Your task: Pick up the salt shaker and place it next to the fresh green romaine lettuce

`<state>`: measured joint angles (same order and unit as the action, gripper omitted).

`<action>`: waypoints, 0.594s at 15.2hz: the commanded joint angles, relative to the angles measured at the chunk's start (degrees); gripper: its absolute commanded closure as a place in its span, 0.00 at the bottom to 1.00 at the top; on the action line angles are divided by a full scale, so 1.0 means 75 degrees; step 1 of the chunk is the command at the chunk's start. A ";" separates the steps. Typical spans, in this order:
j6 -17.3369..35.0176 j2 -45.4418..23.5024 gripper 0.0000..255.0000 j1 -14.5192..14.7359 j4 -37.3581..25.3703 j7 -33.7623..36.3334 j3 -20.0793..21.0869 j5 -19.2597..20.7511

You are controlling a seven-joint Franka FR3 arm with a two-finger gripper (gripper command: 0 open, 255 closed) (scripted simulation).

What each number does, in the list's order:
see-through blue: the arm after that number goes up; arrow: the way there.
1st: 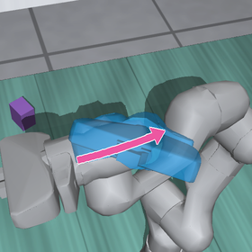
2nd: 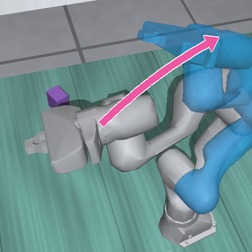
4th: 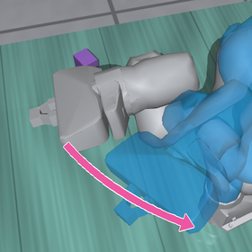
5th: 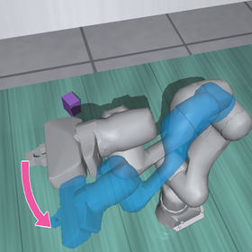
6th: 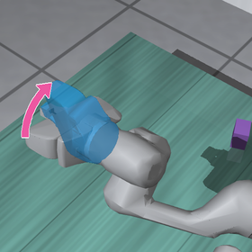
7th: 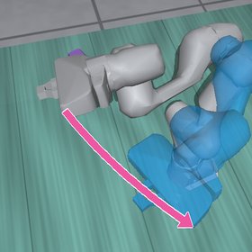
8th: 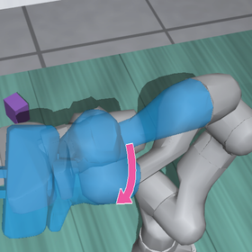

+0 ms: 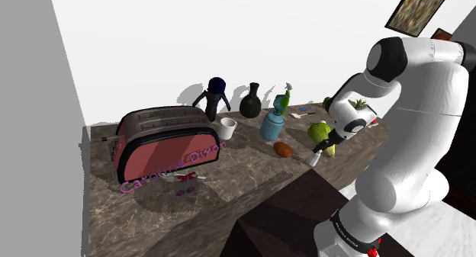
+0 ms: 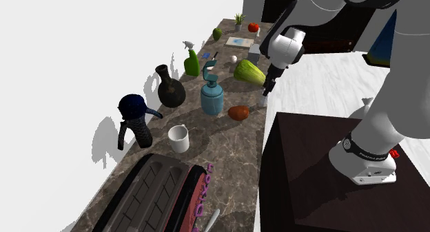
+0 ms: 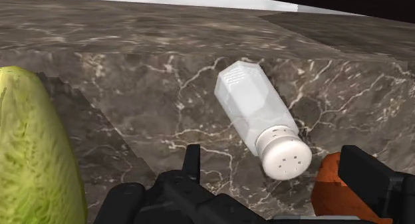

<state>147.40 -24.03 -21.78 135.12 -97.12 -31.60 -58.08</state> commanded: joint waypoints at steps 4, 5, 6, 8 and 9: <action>-0.0205 0.0718 0.00 0.0278 0.0272 0.0596 -0.0552 0.0935; -0.0204 0.0718 0.00 0.0278 0.0272 0.0596 -0.0551 0.0935; -0.0204 0.0718 0.00 0.0278 0.0272 0.0596 -0.0551 0.0935; -0.0204 0.0718 0.00 0.0278 0.0272 0.0596 -0.0551 0.0935; -0.0204 0.0718 0.00 0.0278 0.0272 0.0596 -0.0551 0.0935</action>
<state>145.88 -18.66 -19.70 137.16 -92.67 -35.72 -51.09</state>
